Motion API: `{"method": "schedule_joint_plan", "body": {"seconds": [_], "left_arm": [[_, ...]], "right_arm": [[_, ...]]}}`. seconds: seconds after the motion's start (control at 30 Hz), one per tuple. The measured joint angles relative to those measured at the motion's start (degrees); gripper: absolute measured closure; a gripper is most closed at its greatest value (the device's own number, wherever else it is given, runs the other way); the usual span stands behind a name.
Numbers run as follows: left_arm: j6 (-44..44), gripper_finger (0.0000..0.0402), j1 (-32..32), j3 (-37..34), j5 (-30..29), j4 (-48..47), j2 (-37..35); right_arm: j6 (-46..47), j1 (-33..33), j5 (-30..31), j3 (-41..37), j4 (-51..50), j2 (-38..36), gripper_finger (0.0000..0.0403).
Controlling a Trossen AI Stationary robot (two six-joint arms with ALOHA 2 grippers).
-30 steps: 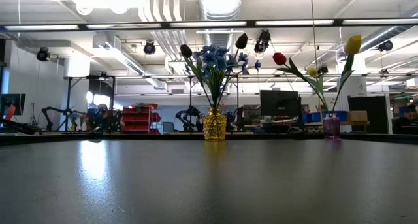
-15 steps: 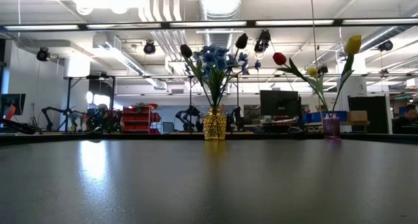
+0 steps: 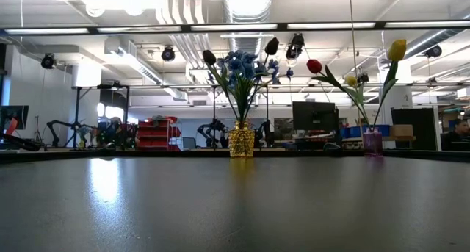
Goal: Sort flowers into vase by color
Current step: Put the red flower into the pink vase
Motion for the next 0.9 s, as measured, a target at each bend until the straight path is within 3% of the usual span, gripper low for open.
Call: {"method": "schedule_joint_plan", "body": {"seconds": [0.13,0.2,0.37,0.5,0.63,0.9], "left_arm": [[-30.09,0.0217,1.25,-0.53,9.14,-20.24,-4.78],[-38.46,0.0215,2.18,-2.62,12.65,-25.91,-7.07],[-45.58,0.0222,2.62,-14.02,15.51,-21.11,-13.53],[-45.80,0.0231,4.42,-23.38,18.28,-11.84,-18.20],[-45.08,0.0239,7.27,-27.44,25.12,-6.76,-20.70],[-40.86,0.0248,15.50,-28.14,32.23,-5.24,-21.24]], "right_arm": [[-1.11,-1.53,17.41,0.00,-7.71,-5.27,0.0394],[-1.12,-3.18,26.97,0.00,-11.74,-7.55,0.0394],[-1.40,-9.69,51.13,0.00,-18.05,-11.47,0.0394],[-6.01,-17.74,65.29,0.00,-18.71,-12.66,0.0394],[-5.97,-28.38,71.49,-0.05,-19.23,-12.20,0.0394],[1.66,-47.08,74.54,-4.22,-19.40,-6.47,0.0394]]}}
